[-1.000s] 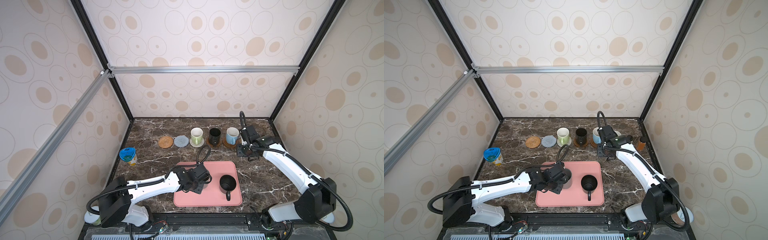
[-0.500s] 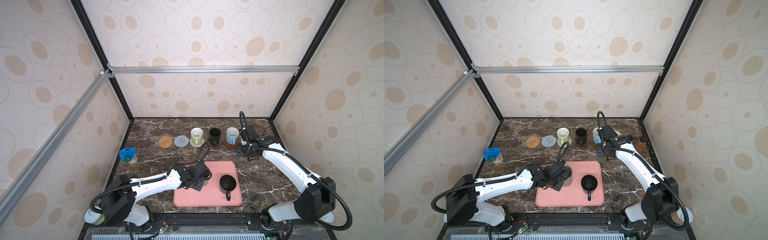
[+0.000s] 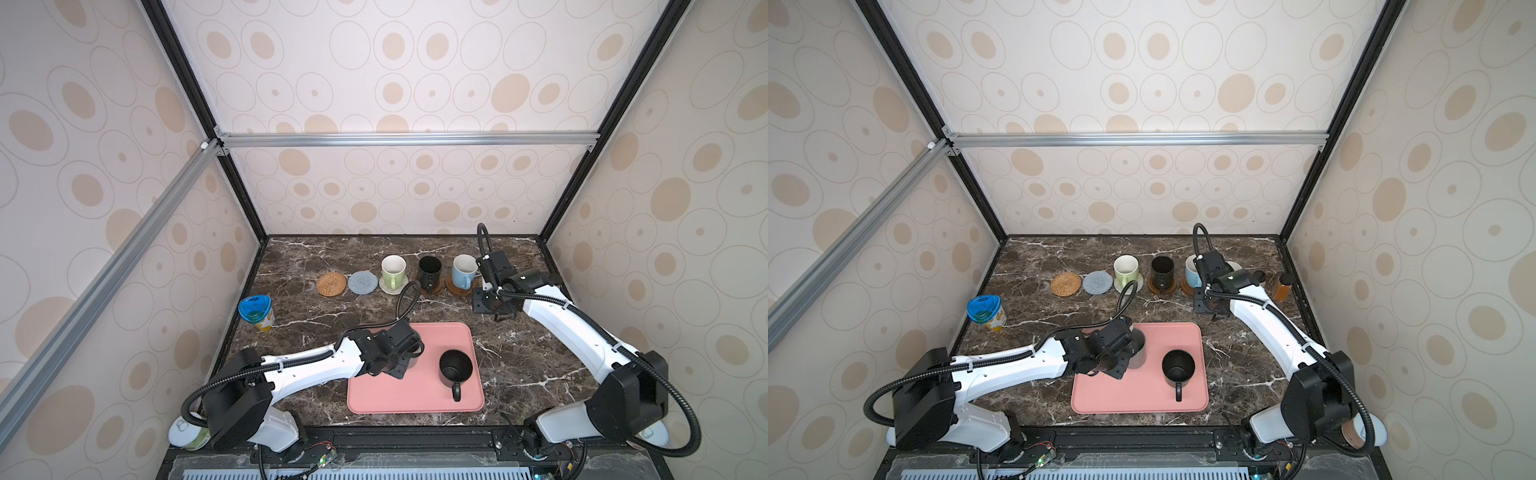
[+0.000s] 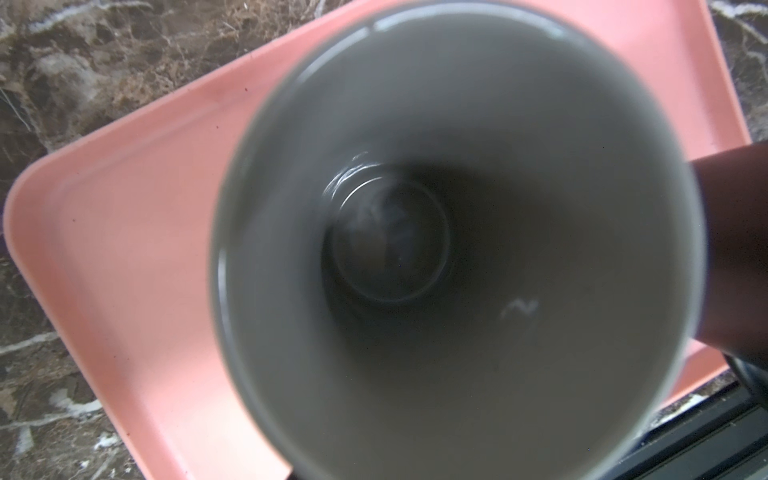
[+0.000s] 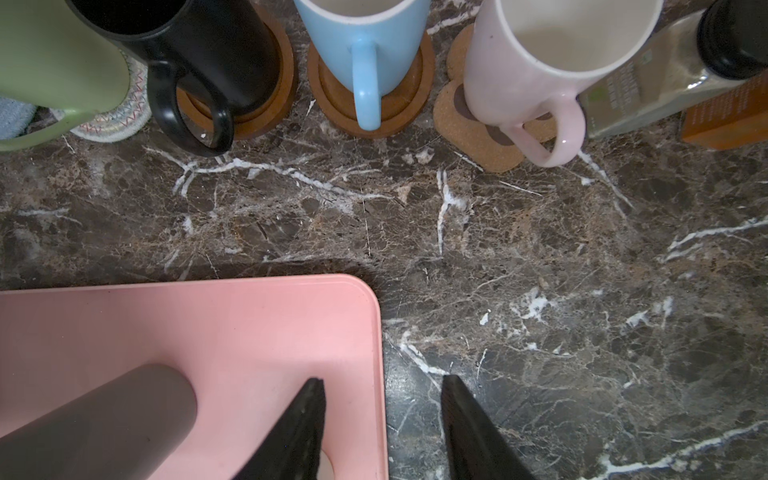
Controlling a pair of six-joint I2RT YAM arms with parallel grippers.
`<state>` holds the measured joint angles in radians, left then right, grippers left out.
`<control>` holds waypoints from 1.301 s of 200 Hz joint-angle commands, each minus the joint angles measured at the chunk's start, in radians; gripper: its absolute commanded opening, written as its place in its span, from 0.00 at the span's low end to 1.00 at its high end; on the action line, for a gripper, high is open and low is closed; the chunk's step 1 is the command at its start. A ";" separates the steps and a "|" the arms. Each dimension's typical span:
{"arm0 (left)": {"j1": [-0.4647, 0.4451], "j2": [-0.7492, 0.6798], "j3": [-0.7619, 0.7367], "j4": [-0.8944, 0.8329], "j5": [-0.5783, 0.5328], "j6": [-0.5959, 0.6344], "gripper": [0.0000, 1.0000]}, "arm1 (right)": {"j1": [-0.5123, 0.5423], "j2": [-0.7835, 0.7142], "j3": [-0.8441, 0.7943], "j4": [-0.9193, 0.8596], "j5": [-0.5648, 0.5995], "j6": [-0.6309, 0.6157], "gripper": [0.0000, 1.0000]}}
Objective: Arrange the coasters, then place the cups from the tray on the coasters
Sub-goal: 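Lift the grey mug off the tray with the left gripper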
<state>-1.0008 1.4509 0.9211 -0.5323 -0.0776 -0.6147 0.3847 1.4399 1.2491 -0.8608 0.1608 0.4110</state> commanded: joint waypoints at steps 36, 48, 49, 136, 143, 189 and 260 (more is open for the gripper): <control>0.020 -0.050 -0.001 0.042 -0.036 -0.013 0.18 | -0.009 -0.011 0.003 -0.030 0.019 0.017 0.49; 0.022 -0.056 -0.010 0.048 -0.039 -0.016 0.17 | -0.007 -0.014 0.001 -0.030 0.019 0.018 0.49; 0.021 -0.057 -0.011 0.049 -0.040 -0.017 0.17 | -0.007 -0.014 0.001 -0.029 0.020 0.018 0.49; 0.027 -0.101 -0.052 0.068 -0.072 -0.054 0.14 | -0.008 -0.026 -0.011 -0.029 0.019 0.021 0.49; 0.027 -0.104 -0.055 0.067 -0.077 -0.057 0.13 | -0.007 -0.025 -0.011 -0.028 0.019 0.022 0.49; 0.030 -0.123 -0.063 0.074 -0.094 -0.071 0.13 | -0.008 -0.028 -0.013 -0.029 0.019 0.023 0.49; 0.049 -0.165 -0.084 0.076 -0.106 -0.085 0.12 | -0.008 -0.022 -0.007 -0.026 0.013 0.025 0.49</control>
<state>-0.9684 1.3357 0.8280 -0.4873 -0.1387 -0.6769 0.3847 1.4361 1.2461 -0.8680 0.1616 0.4225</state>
